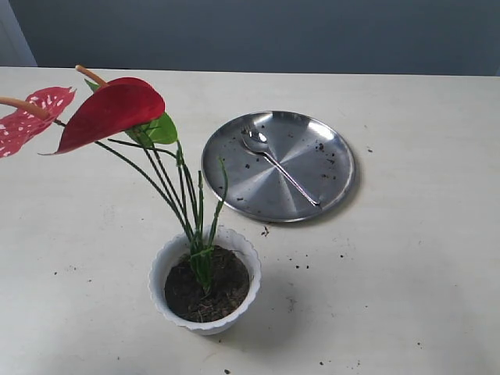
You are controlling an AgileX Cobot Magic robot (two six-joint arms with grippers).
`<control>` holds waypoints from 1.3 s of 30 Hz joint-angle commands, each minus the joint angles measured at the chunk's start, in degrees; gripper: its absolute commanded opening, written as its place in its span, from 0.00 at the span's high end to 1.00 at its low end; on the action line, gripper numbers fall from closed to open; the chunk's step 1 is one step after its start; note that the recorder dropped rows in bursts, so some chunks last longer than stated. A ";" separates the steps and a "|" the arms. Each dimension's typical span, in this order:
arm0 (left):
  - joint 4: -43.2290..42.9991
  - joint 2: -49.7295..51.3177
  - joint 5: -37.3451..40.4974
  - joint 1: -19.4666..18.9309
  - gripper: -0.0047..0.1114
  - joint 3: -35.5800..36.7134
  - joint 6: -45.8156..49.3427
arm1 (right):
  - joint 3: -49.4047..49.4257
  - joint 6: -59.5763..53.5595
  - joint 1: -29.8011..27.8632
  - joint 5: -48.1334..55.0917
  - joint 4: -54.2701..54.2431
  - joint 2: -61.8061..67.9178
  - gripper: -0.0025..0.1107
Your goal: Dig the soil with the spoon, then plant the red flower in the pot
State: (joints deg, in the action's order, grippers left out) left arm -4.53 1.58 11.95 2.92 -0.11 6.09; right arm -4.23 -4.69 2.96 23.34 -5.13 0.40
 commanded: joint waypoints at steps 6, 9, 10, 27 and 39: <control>0.49 -0.24 -0.45 0.09 0.96 0.11 -0.28 | 4.23 4.69 -0.25 -2.09 2.05 -0.40 0.98; 0.49 -0.24 -0.45 0.09 0.96 0.11 -0.28 | 4.23 4.20 -0.25 -2.21 2.26 -0.40 0.98; 0.49 -0.24 -0.45 0.09 0.96 0.11 -0.28 | 4.23 4.20 -0.25 -2.21 2.26 -0.40 0.98; 0.49 -0.24 -0.45 0.09 0.96 0.11 -0.28 | 4.23 4.69 -0.25 -2.48 2.07 -0.40 0.98; 0.49 -0.24 -0.45 0.09 0.96 0.11 -0.28 | 4.23 4.69 -0.25 -2.48 2.07 -0.40 0.98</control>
